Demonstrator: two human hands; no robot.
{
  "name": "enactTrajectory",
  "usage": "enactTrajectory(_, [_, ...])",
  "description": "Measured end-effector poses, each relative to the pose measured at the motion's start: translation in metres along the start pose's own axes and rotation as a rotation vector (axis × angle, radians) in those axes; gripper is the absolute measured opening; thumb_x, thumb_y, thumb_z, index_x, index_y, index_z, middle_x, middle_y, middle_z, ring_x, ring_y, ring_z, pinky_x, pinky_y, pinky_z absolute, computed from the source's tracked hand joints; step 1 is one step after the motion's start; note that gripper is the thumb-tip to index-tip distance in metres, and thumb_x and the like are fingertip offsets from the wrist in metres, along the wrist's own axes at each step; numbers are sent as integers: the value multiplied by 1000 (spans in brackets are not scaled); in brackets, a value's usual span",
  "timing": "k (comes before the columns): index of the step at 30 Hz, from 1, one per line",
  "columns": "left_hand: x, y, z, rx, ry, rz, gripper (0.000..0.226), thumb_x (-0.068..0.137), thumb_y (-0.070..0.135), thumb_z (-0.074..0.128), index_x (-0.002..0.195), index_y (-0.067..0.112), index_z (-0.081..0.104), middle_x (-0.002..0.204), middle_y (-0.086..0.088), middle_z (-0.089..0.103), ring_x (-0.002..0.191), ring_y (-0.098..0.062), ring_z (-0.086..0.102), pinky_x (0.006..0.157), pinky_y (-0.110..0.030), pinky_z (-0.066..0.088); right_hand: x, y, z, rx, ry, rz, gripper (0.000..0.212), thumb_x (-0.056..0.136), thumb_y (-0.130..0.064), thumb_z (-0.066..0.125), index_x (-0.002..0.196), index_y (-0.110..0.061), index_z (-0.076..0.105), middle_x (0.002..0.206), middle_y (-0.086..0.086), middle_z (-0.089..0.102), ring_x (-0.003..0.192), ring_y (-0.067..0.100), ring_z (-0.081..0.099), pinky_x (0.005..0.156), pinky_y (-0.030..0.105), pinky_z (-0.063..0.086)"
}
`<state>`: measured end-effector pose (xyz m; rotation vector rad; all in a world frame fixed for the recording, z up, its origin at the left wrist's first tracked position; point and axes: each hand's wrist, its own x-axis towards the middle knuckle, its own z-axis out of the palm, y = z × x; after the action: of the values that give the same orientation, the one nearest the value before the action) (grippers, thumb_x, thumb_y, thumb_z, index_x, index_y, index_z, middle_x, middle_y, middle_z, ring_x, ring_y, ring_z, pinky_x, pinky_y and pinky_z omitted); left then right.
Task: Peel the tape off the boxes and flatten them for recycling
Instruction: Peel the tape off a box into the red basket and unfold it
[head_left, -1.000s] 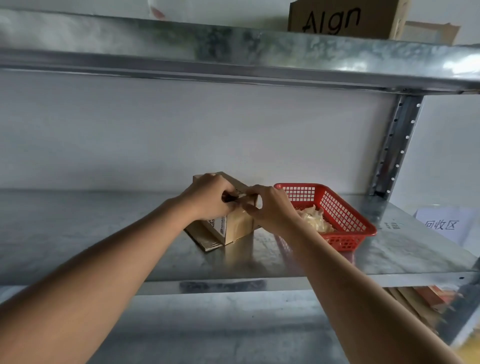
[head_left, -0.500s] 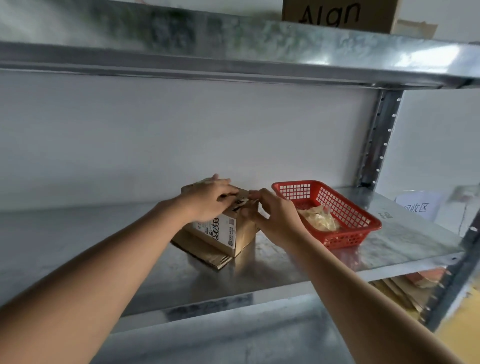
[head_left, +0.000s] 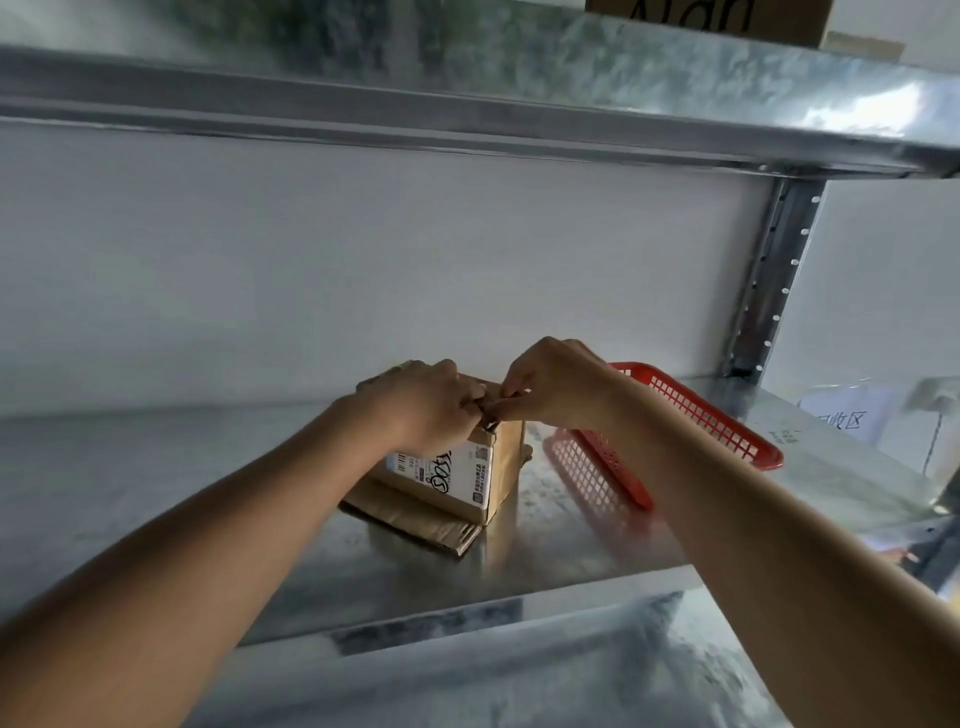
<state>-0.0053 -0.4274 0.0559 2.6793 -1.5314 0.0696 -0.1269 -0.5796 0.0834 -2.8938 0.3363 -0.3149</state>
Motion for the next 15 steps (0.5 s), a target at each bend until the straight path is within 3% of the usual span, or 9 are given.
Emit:
enactTrajectory(2, [1, -1, -4, -24, -6, 26, 40, 92, 46, 23, 110, 44, 58, 103, 4, 54, 106, -25, 52, 88, -47, 39, 8, -12, -5, -105, -59, -3, 33, 88, -47, 75, 97, -16, 81, 91, 3, 76, 85, 16, 68, 81, 36, 58])
enactTrajectory(3, [3, -3, -6, -30, 2, 35, 41, 91, 44, 23, 108, 45, 60, 98, 6, 55, 103, -23, 54, 89, -46, 37, 12, -17, -5, -117, -73, 2, 31, 88, -42, 75, 97, -13, 80, 92, 6, 76, 85, 17, 68, 81, 38, 58])
enactTrajectory(5, [6, -11, -9, -58, 16, 32, 48, 89, 50, 22, 115, 51, 62, 104, 10, 57, 107, -17, 56, 98, -46, 35, 17, -23, -4, -123, -70, 20, 24, 88, -31, 76, 100, -10, 77, 93, 7, 75, 86, 20, 69, 80, 37, 59])
enactTrajectory(7, [7, -20, -6, -106, 22, 23, 61, 84, 68, 15, 129, 57, 55, 126, 9, 53, 121, -18, 50, 105, -45, 31, 19, -26, -1, -138, -39, 37, 19, 88, -21, 77, 102, -9, 75, 93, 6, 73, 85, 22, 69, 74, 32, 59])
enactTrajectory(9, [7, -26, 3, -193, 20, 26, 61, 86, 71, 16, 136, 58, 48, 142, 5, 50, 127, -18, 48, 100, -43, 35, 21, -24, 1, -115, 8, 56, 15, 88, -16, 76, 103, -10, 75, 95, 6, 72, 89, 23, 68, 72, 30, 58])
enactTrajectory(12, [7, -26, 11, -262, 32, 24, 50, 93, 58, 24, 138, 58, 45, 135, 11, 53, 116, -12, 54, 92, -39, 46, 21, -15, 0, -46, 16, 65, 13, 88, -13, 74, 101, -12, 79, 96, 4, 73, 89, 22, 69, 73, 30, 60])
enactTrajectory(15, [6, -21, 7, -198, 2, 4, 45, 93, 61, 24, 134, 57, 43, 120, 10, 49, 108, -13, 52, 90, -44, 50, 21, -8, -1, -43, -14, 41, 13, 92, -15, 68, 99, -12, 79, 94, 3, 73, 89, 20, 67, 65, 27, 55])
